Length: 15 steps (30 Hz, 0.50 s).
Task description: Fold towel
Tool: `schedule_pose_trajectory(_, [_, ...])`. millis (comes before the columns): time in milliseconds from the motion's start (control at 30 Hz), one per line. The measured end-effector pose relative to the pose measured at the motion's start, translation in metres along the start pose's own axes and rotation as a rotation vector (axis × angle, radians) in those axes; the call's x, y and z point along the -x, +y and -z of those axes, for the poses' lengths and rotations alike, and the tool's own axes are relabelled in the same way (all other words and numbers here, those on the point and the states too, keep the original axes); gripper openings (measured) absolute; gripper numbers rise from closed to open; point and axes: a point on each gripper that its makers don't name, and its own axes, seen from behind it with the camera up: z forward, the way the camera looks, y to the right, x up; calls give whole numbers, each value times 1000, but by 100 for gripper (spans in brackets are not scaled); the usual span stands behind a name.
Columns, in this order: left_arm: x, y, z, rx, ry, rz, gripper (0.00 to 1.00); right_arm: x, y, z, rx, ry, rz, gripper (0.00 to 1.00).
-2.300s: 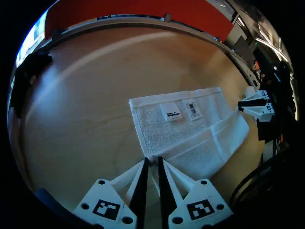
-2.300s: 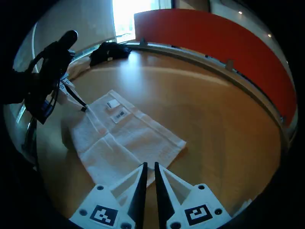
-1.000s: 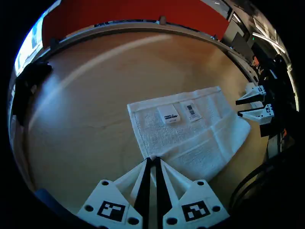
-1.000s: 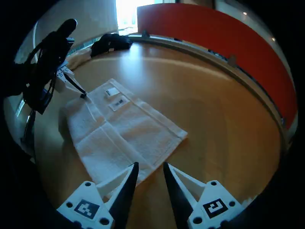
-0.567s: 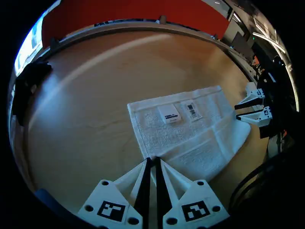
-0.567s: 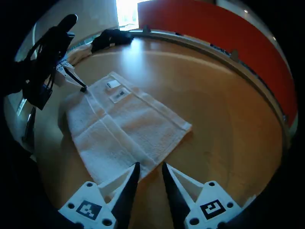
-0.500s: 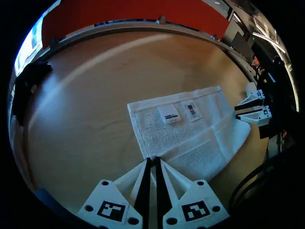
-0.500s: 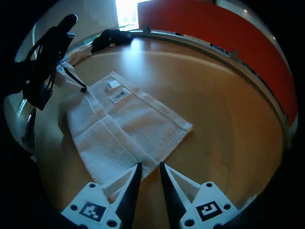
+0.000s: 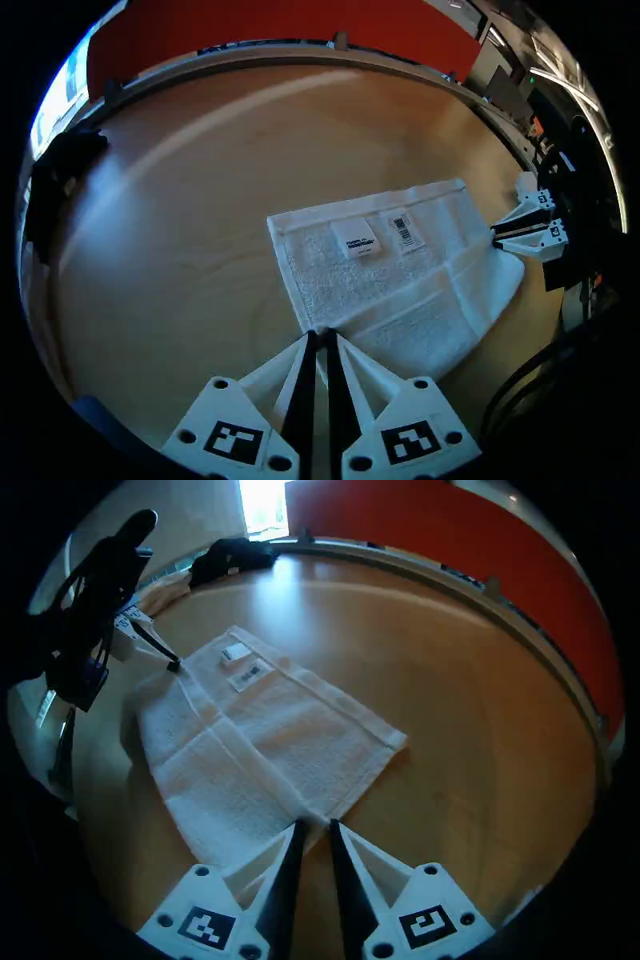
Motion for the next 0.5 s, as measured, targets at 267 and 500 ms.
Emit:
schedule_pose_trajectory(267, [0, 0, -1, -3, -2, -5, 9, -2, -2, 2, -6, 10, 15, 11])
schedule_pose_trajectory(500, [0, 0, -1, -7, 0, -1, 9, -1, -5, 5, -20, 17, 27, 8])
